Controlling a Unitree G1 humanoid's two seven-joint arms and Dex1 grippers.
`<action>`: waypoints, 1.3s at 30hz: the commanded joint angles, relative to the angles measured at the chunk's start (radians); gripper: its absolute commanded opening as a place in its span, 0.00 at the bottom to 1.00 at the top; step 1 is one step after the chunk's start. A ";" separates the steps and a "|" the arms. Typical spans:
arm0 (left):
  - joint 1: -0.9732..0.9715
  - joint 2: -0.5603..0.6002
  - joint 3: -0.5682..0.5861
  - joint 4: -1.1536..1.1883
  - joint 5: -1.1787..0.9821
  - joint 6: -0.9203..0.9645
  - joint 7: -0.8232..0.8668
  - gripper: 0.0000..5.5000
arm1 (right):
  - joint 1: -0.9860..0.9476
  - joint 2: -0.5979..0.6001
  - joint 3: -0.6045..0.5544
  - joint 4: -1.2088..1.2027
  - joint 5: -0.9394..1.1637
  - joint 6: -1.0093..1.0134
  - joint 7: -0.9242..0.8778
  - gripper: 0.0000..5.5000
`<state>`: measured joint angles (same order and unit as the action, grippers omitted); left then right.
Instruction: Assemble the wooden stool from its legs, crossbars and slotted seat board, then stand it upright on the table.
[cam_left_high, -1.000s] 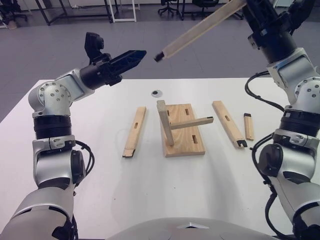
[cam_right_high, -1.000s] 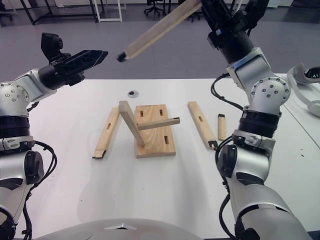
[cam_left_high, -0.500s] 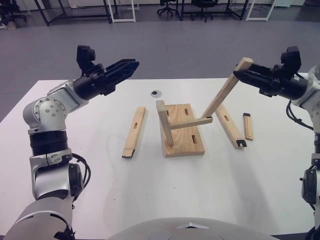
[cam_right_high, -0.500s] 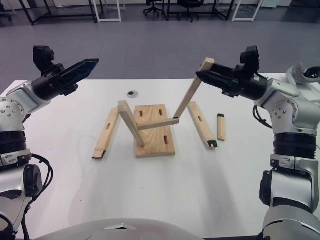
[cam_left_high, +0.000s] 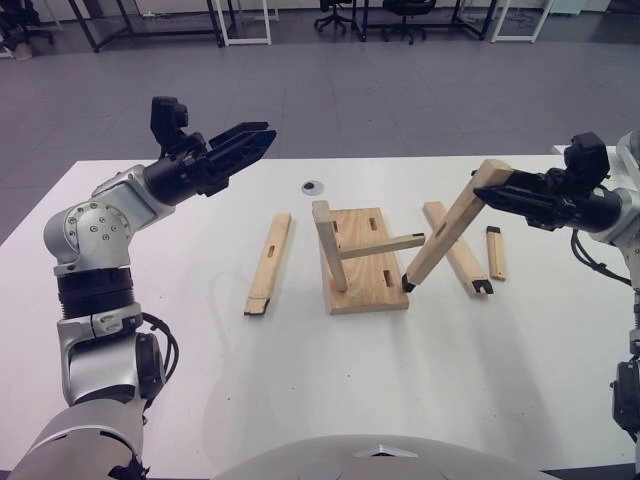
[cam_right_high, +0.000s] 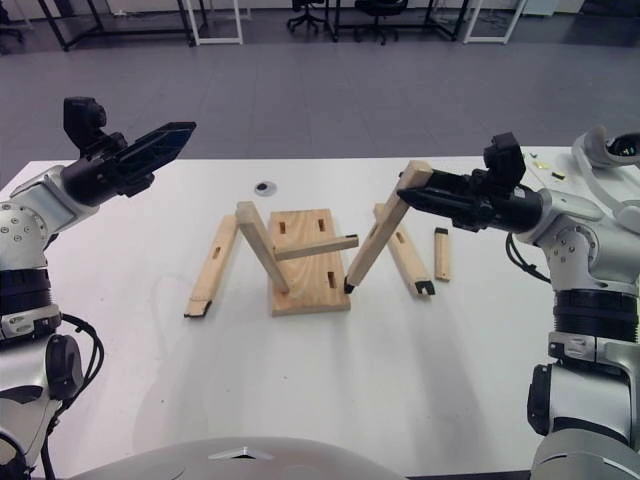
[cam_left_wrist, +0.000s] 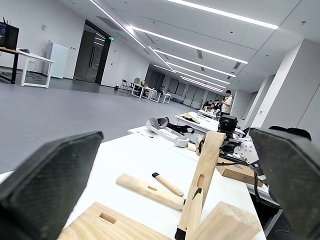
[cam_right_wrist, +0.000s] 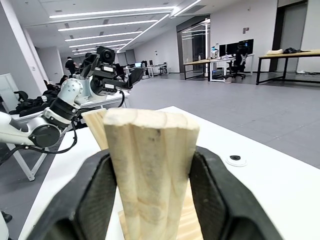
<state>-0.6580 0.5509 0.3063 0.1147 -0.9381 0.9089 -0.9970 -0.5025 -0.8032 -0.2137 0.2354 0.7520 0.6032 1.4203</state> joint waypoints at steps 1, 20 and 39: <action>-0.026 0.015 -0.015 0.006 0.019 -0.018 -0.004 0.98 | 0.018 0.023 -0.013 -0.020 0.003 -0.031 0.016 0.38; -0.029 0.082 -0.015 -0.024 -0.008 0.023 -0.039 0.98 | 0.102 0.073 -0.009 -0.009 -0.027 -0.102 0.032 0.38; 0.021 0.075 -0.009 -0.094 -0.024 0.028 -0.025 0.98 | -0.095 0.025 0.066 0.166 -0.129 -0.202 0.101 0.38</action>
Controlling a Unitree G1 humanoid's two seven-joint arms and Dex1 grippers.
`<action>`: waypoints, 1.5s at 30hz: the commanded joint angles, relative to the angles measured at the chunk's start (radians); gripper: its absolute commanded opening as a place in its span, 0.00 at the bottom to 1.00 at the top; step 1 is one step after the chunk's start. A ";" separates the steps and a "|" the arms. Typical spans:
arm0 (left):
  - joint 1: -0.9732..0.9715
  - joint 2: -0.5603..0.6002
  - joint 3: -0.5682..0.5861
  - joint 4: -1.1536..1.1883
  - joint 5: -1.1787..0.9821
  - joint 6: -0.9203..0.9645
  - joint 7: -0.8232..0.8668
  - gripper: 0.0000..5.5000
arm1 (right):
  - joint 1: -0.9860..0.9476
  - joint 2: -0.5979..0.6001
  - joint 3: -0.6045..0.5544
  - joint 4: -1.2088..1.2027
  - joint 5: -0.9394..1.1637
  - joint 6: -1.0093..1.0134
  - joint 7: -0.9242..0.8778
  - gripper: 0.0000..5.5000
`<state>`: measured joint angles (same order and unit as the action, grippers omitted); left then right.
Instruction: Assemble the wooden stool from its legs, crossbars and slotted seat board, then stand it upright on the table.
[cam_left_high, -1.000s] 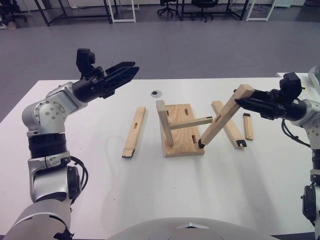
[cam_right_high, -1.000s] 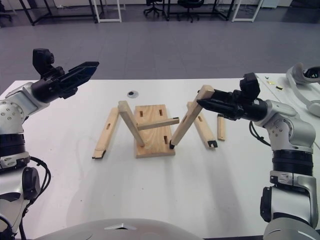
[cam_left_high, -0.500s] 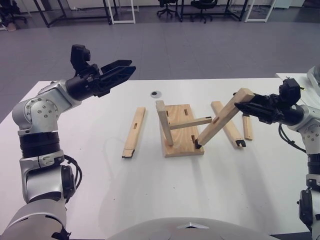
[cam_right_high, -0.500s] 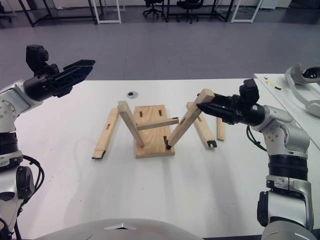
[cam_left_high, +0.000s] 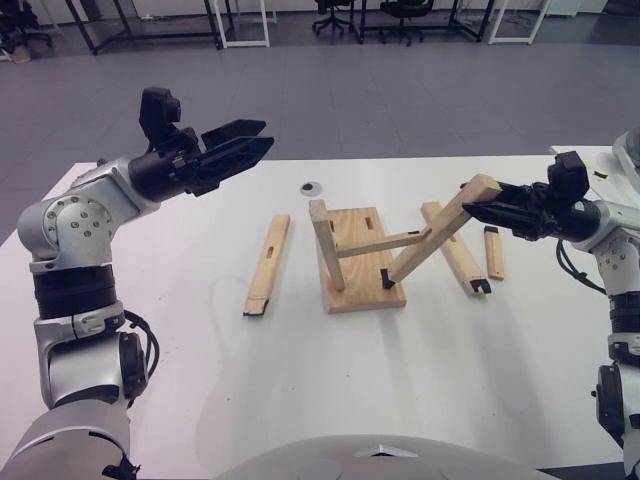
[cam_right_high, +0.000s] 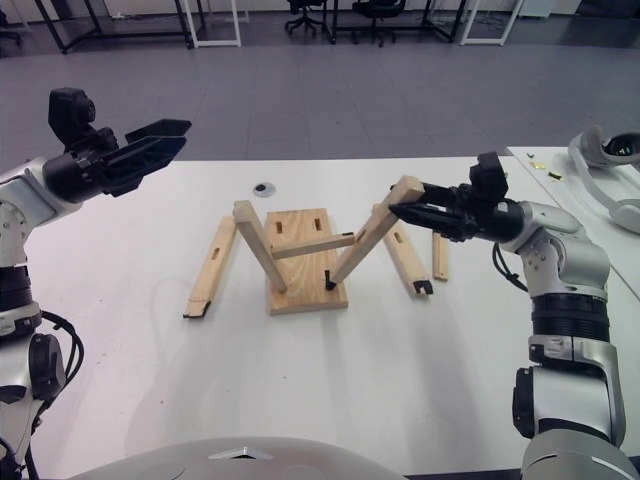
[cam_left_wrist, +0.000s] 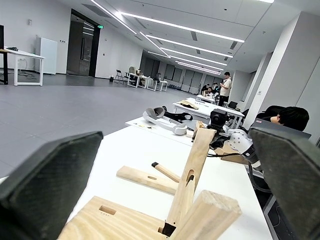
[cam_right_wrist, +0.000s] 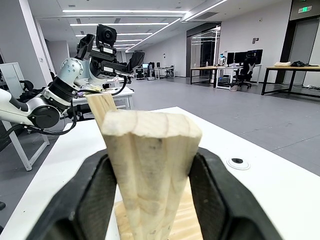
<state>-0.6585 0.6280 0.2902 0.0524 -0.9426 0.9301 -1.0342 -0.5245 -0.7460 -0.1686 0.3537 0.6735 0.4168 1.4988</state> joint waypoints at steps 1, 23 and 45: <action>0.027 -0.004 0.009 -0.037 -0.022 0.007 0.015 0.98 | -0.090 -0.037 0.026 0.062 -0.060 -0.020 0.035 0.38; 0.200 -0.064 0.052 -0.201 -0.103 -0.027 0.117 0.98 | -0.385 -0.243 0.588 0.206 0.016 -0.109 0.116 0.38; 0.370 -0.160 0.065 -0.357 -0.173 -0.117 0.261 0.98 | -0.884 -0.269 1.272 0.344 0.146 -0.280 0.116 0.38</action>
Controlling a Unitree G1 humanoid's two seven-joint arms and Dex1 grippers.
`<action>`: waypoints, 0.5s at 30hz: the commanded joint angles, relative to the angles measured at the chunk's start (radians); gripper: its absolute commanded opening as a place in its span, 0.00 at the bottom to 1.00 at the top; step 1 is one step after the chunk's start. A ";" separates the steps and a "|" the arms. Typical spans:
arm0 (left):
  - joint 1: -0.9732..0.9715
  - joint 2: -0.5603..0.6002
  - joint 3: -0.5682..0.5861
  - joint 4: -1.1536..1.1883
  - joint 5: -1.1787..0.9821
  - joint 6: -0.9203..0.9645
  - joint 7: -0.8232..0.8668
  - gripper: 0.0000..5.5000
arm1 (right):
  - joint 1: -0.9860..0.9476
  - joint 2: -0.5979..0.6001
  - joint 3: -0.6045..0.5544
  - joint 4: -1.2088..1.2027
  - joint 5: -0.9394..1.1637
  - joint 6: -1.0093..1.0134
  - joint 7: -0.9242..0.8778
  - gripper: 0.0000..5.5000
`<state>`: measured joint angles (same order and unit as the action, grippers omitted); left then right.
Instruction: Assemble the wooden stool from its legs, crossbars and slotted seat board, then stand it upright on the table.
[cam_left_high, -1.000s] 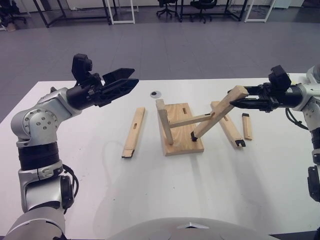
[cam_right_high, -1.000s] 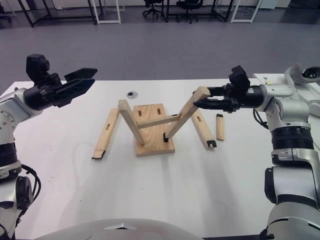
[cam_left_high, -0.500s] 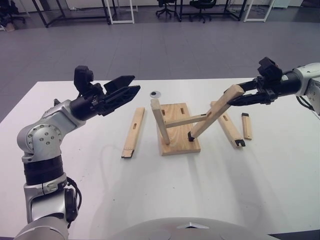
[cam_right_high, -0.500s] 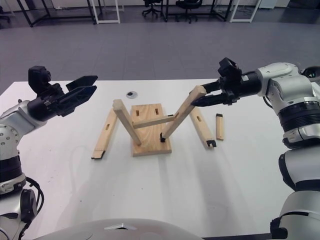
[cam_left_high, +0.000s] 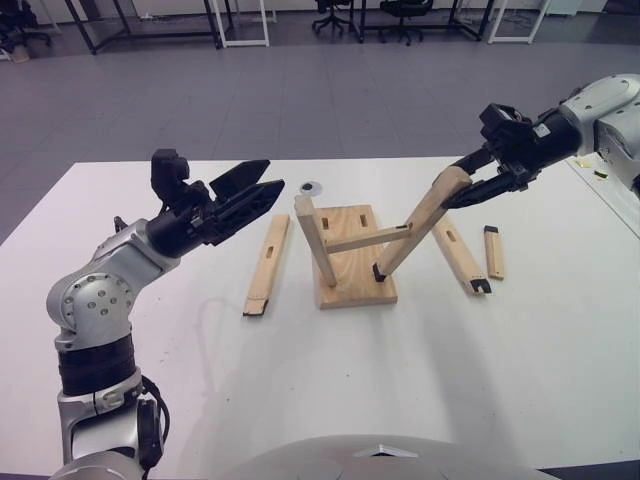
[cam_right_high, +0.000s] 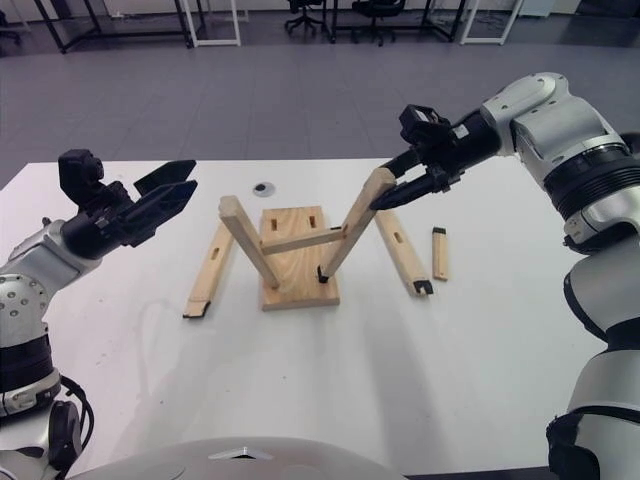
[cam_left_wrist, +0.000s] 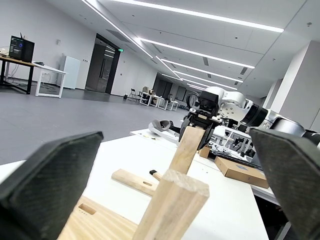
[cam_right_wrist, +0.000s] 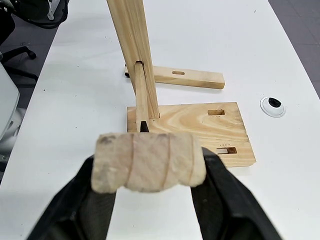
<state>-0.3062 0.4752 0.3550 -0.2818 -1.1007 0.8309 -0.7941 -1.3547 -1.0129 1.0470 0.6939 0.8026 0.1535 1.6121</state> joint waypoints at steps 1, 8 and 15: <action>0.021 -0.011 -0.002 -0.027 -0.015 -0.022 0.026 0.98 | -0.061 -0.002 0.068 0.003 0.028 -0.016 0.002 0.38; 0.038 -0.037 -0.014 -0.047 -0.023 -0.043 0.059 0.98 | -0.041 0.000 0.122 -0.031 0.054 -0.031 0.002 0.38; 0.059 -0.047 -0.018 -0.087 -0.033 -0.055 0.107 0.98 | 0.004 -0.053 0.144 -0.116 0.046 -0.107 0.002 0.38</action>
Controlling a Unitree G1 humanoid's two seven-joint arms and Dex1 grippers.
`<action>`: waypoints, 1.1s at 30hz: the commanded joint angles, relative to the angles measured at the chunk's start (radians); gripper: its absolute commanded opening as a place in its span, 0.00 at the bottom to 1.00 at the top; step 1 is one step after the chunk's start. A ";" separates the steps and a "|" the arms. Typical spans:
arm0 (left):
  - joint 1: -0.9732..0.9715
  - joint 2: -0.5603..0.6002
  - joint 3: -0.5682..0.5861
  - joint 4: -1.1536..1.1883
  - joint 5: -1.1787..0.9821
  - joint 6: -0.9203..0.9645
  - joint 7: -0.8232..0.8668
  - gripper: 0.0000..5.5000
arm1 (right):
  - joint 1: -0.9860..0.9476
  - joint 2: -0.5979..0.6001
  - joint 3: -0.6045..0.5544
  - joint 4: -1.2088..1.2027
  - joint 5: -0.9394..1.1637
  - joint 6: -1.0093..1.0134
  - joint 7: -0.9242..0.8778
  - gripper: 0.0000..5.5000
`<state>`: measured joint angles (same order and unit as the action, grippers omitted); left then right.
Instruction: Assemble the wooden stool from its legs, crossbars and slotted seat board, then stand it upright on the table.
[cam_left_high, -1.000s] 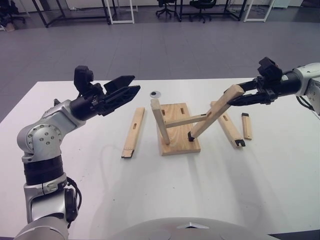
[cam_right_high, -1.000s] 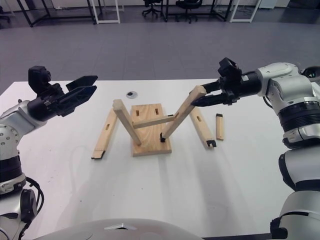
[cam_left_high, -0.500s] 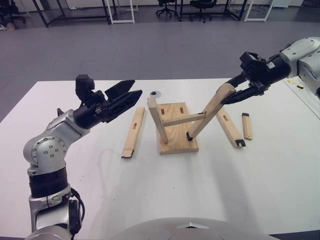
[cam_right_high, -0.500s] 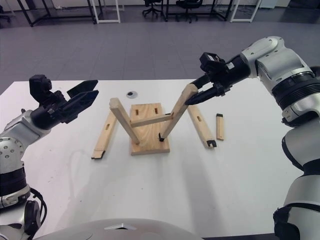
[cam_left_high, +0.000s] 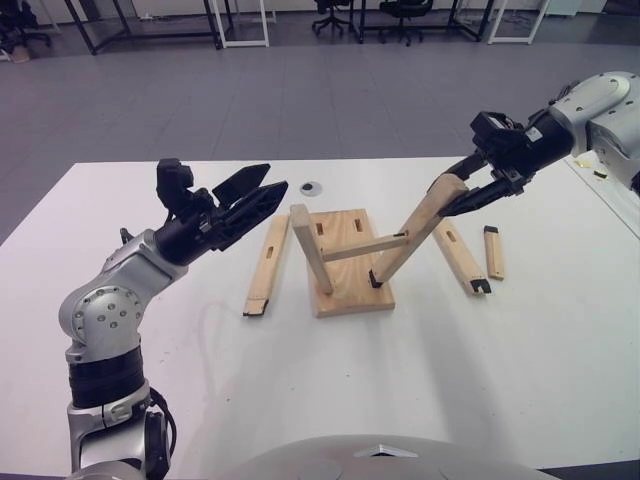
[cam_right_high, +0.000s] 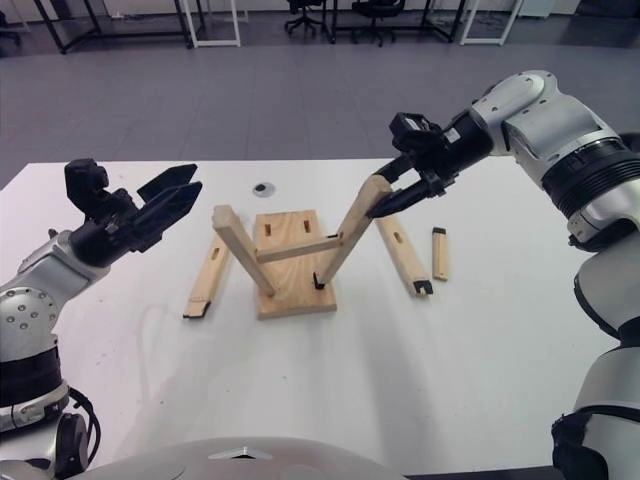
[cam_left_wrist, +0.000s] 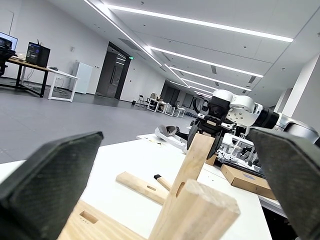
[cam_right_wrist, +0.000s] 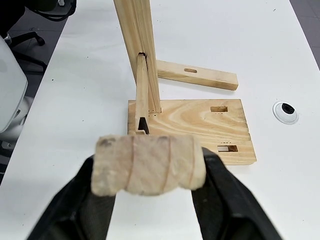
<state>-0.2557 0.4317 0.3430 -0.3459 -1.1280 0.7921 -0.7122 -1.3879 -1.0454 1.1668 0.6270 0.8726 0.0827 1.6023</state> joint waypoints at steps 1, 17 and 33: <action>0.010 -0.005 -0.007 -0.027 -0.006 -0.020 0.031 0.98 | 0.047 -0.031 0.023 -0.065 -0.022 -0.045 0.012 0.38; 0.009 0.013 -0.012 -0.032 0.005 -0.060 0.073 0.98 | 0.212 -0.041 -0.197 -0.202 -0.086 -0.043 0.012 0.38; 0.032 0.006 -0.040 -0.048 0.011 -0.098 0.101 0.98 | 0.235 0.025 -0.186 -0.229 -0.166 -0.016 0.012 0.38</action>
<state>-0.2178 0.4307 0.3065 -0.3941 -1.1269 0.7055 -0.6203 -1.2094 -1.0475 0.9437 0.4187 0.7537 0.0568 1.6006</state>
